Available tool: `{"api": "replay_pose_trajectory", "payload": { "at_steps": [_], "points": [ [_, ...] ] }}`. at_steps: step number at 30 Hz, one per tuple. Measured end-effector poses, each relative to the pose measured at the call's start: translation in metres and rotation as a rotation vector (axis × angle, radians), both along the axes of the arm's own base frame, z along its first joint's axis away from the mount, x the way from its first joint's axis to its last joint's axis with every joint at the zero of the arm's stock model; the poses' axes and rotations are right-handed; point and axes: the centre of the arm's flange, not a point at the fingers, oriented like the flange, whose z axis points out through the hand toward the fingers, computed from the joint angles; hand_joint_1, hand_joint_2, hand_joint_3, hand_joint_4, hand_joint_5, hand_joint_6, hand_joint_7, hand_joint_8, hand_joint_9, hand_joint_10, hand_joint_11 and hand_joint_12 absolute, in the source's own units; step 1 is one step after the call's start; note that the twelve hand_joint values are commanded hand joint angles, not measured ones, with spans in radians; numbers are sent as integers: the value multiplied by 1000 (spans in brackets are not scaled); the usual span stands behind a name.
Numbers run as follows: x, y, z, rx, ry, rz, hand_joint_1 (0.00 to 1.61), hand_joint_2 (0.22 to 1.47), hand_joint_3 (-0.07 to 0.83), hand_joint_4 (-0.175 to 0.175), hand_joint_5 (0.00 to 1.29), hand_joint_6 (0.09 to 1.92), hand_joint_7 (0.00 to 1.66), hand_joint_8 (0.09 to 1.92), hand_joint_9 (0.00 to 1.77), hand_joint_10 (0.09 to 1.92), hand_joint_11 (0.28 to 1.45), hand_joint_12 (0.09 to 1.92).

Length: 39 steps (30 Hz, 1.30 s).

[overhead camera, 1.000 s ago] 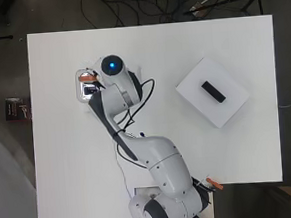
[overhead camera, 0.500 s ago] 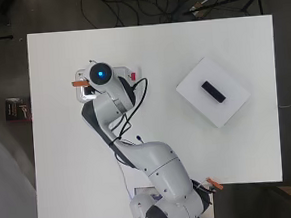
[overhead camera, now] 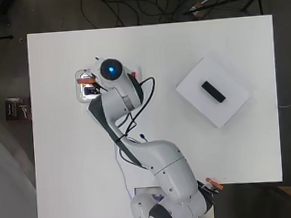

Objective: Teleoperate dual arm-hand system to toast a bread

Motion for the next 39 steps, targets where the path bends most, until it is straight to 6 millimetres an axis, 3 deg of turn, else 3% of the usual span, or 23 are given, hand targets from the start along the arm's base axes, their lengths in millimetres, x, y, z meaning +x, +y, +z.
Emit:
{"api": "replay_pose_trajectory", "payload": {
  "at_steps": [2, 3, 4, 6, 9, 11, 15, 22, 23, 24, 25, 27, 29, 31, 33, 36, 39],
  "points": [
    [3, -5, 3, 2, -10, -21, 900, 1253, 1, 160, 730, 1357, 1537, 87, 1482, 705, 723, 1328],
    [2, -6, 0, -1, -6, -25, 902, 1251, 0, 161, 735, 1351, 1555, 93, 1440, 904, 730, 1414],
    [1, -6, -5, -4, 3, -28, 898, 1252, 1, 166, 731, 1355, 1530, 95, 1393, 967, 710, 1413],
    [2, -9, -11, -6, 20, -41, 886, 1260, 0, 173, 717, 1376, 1434, 87, 1338, 695, 645, 1101],
    [10, -18, -15, 9, 34, -45, 868, 1274, -2, 175, 692, 1409, 1327, 87, 1364, 193, 664, 546],
    [12, -17, -15, 15, 39, -15, 855, 1285, -2, 175, 673, 1437, 1296, 87, 1370, 87, 714, 305],
    [10, -7, -9, 20, 33, 30, 850, 1292, 0, 170, 661, 1454, 1267, 87, 1347, 87, 752, 121],
    [11, 2, -21, -36, 10, 88, 856, 1284, -2, 175, 677, 1432, 1295, 87, 1391, 87, 785, 90],
    [12, -2, -23, -35, 14, 82, 668, 1263, -3, 99, 600, 1033, 1186, 87, 1307, 87, 751, 87],
    [14, -7, -27, -32, 24, 72, 415, 1179, -10, 12, 467, 619, 977, 87, 1126, 87, 684, 87],
    [17, -11, -30, -19, 43, 63, 232, 1099, -18, -48, 347, 337, 748, 87, 900, 87, 598, 87],
    [19, -9, -31, 5, 103, 49, 58, 1045, -12, -102, 233, 93, 470, 87, 621, 87, 493, 87],
    [17, 4, -19, -5, 163, 31, 12, 1036, -5, -110, 243, 87, 373, 87, 513, 87, 445, 87],
    [13, 13, -10, -28, 188, -20, 2, 1030, -3, -83, 283, 87, 362, 87, 478, 87, 424, 87],
    [12, 7, -13, -34, 191, -108, 0, 1027, -3, -57, 314, 87, 364, 87, 465, 87, 414, 87],
    [7, -36, -13, 4, 182, -322, 0, 1016, -6, -37, 334, 87, 364, 87, 449, 87, 411, 87],
    [-14, -84, 32, 63, 155, -498, 0, 1008, -7, -28, 326, 87, 323, 87, 388, 87, 399, 87]
  ]
}}
